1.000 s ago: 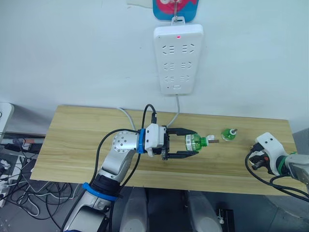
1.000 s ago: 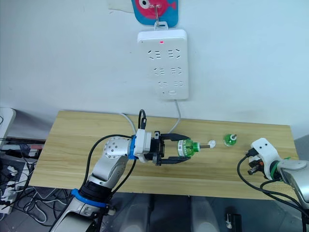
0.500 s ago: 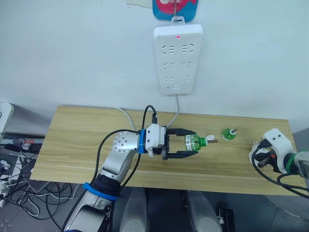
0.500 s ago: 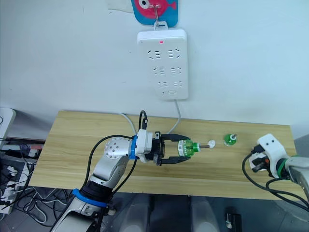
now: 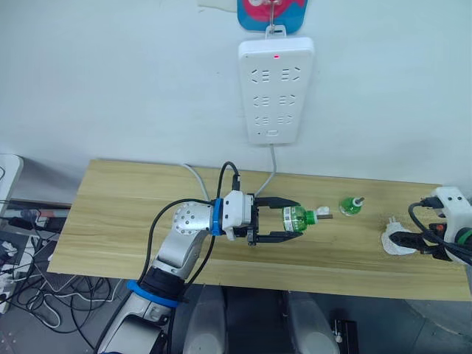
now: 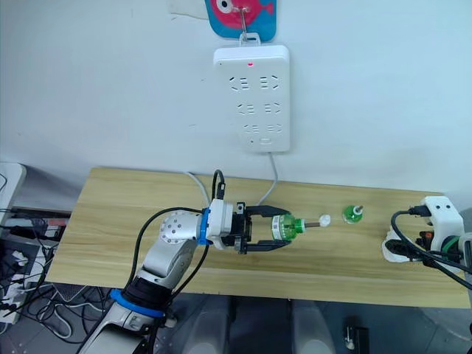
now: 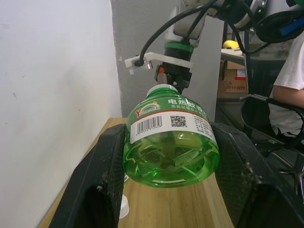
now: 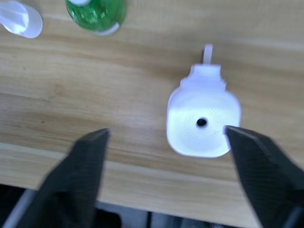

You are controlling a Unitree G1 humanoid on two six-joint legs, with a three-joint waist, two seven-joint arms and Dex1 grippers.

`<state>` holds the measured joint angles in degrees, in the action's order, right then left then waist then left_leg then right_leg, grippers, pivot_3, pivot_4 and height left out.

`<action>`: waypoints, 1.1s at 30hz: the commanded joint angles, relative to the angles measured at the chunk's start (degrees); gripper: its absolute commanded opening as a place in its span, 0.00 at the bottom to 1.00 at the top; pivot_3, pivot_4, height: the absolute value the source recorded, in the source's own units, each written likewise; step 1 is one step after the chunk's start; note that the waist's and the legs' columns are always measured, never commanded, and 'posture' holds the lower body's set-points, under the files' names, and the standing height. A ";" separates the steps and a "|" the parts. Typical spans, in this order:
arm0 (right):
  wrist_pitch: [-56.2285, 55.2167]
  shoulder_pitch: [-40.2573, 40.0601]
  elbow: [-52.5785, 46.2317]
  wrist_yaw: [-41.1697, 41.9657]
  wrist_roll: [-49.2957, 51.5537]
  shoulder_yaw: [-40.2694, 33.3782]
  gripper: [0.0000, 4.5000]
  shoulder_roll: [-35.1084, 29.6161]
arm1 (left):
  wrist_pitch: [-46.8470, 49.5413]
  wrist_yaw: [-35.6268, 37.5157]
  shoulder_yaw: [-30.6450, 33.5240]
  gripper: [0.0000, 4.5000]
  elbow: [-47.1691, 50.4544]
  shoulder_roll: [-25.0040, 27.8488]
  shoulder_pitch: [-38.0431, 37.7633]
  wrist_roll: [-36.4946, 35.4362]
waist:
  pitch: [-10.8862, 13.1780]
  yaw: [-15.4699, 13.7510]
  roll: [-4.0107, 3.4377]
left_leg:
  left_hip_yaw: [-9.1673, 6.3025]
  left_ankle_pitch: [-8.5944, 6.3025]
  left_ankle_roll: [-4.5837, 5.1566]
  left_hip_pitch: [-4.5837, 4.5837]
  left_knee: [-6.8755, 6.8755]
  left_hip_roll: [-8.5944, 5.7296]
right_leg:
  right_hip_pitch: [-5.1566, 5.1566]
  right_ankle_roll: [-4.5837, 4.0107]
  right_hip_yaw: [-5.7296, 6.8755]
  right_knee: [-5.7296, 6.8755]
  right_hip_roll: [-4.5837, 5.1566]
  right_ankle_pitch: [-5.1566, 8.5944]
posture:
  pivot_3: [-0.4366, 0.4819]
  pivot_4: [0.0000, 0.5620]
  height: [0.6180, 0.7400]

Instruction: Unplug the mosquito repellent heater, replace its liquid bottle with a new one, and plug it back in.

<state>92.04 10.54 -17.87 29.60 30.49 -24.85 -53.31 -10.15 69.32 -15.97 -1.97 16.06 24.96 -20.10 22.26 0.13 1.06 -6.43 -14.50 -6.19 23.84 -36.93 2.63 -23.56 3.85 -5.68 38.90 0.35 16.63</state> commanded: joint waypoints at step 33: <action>-14.35 6.11 24.27 -0.19 -5.12 9.50 0.99 2.02 | 2.28 -0.12 -0.01 0.50 5.80 1.71 -1.05 -0.79 | 0.03 -0.05 0.00 | 0.02 0.00 0.00 -0.01 0.02 0.00 | -0.01 0.01 -0.02 0.00 0.00 0.00 | 0.59 0.76 1.00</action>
<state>78.26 16.73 6.44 28.83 25.83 -14.96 -51.07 -7.55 69.29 -15.96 1.69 17.88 24.22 -20.15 22.29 0.08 1.07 -6.42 -14.50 -6.19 23.83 -36.91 2.63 -23.57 3.86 -5.70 38.90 0.35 16.63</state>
